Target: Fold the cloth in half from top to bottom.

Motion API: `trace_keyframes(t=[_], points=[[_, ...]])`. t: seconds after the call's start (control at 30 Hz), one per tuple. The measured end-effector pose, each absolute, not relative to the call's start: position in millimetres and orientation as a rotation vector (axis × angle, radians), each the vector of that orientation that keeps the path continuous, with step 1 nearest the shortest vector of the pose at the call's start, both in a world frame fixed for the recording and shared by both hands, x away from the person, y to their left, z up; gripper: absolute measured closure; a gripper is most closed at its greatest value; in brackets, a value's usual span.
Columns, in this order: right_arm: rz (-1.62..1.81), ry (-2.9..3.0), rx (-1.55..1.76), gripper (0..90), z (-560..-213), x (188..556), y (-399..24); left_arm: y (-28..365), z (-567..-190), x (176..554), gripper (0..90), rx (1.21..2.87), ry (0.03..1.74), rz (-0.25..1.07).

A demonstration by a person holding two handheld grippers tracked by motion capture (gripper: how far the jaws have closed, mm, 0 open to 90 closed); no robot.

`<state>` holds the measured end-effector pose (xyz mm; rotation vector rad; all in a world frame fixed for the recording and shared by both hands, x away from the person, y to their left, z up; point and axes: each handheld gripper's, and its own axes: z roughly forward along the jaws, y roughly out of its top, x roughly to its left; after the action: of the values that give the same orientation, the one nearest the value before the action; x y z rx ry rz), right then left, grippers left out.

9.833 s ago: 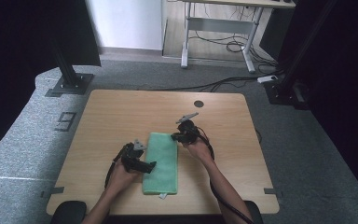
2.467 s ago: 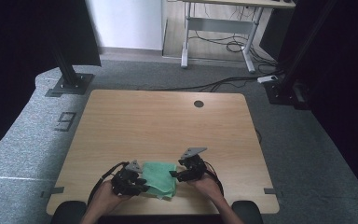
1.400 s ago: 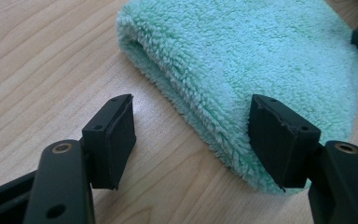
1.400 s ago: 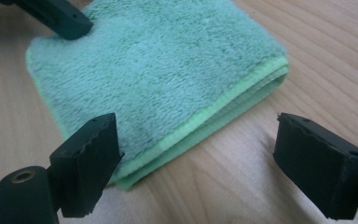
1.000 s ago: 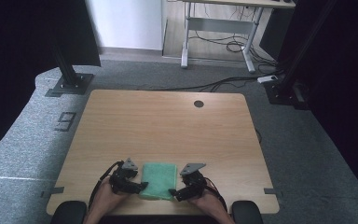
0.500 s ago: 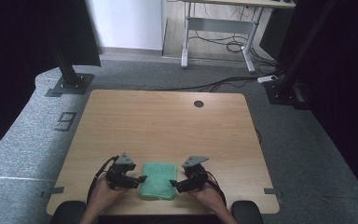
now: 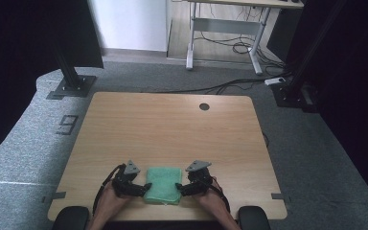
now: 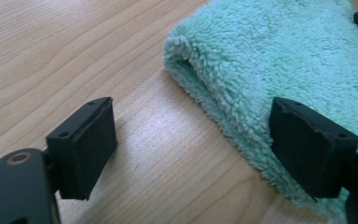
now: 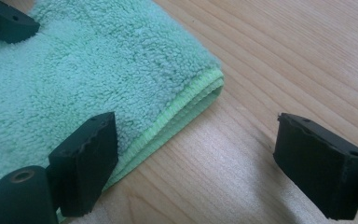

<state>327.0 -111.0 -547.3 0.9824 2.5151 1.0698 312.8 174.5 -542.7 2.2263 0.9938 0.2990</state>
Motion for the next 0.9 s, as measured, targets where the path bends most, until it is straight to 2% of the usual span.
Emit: trace_keyframes(t=[0.9], points=[[1.038, 2.447, 1.065, 14.6, -546.8, 369.5, -129.0, 152.4, -543.3, 358.3, 12.9, 2.211, 1.003, 0.346]])
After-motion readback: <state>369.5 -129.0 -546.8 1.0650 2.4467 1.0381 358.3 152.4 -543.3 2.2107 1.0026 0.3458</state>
